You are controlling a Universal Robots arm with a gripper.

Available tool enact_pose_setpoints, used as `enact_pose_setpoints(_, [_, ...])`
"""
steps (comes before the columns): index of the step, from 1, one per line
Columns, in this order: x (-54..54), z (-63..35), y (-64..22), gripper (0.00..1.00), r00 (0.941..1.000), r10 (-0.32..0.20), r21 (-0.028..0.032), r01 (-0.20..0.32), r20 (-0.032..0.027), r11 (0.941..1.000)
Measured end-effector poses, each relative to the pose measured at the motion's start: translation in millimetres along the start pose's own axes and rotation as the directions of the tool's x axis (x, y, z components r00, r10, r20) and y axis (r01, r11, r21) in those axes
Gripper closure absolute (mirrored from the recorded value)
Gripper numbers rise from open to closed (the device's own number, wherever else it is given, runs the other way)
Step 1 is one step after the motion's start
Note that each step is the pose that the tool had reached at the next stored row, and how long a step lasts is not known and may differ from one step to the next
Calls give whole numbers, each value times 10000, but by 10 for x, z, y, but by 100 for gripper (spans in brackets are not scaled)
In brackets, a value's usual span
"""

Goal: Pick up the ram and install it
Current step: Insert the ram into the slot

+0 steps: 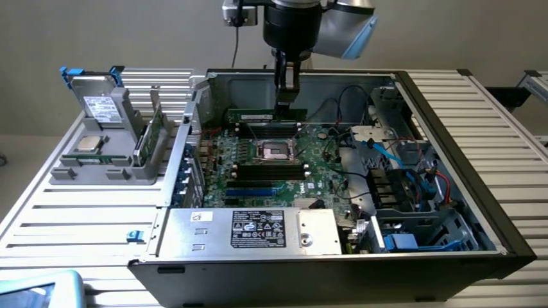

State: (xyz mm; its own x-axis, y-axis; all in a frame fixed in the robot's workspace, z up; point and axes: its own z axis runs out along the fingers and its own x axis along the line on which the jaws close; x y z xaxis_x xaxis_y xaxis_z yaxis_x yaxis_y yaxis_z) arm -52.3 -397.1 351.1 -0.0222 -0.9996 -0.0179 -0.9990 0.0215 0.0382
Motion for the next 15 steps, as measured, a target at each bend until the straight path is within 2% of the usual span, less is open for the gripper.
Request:
enact_pose_setpoints(5, [16, 91, -5, 87, 10000, -2, -2, 2, 76, 10000])
enact_pose_setpoints(15, [35, 272, -43, 87, 9999, -4, -2, 4, 106, 10000])
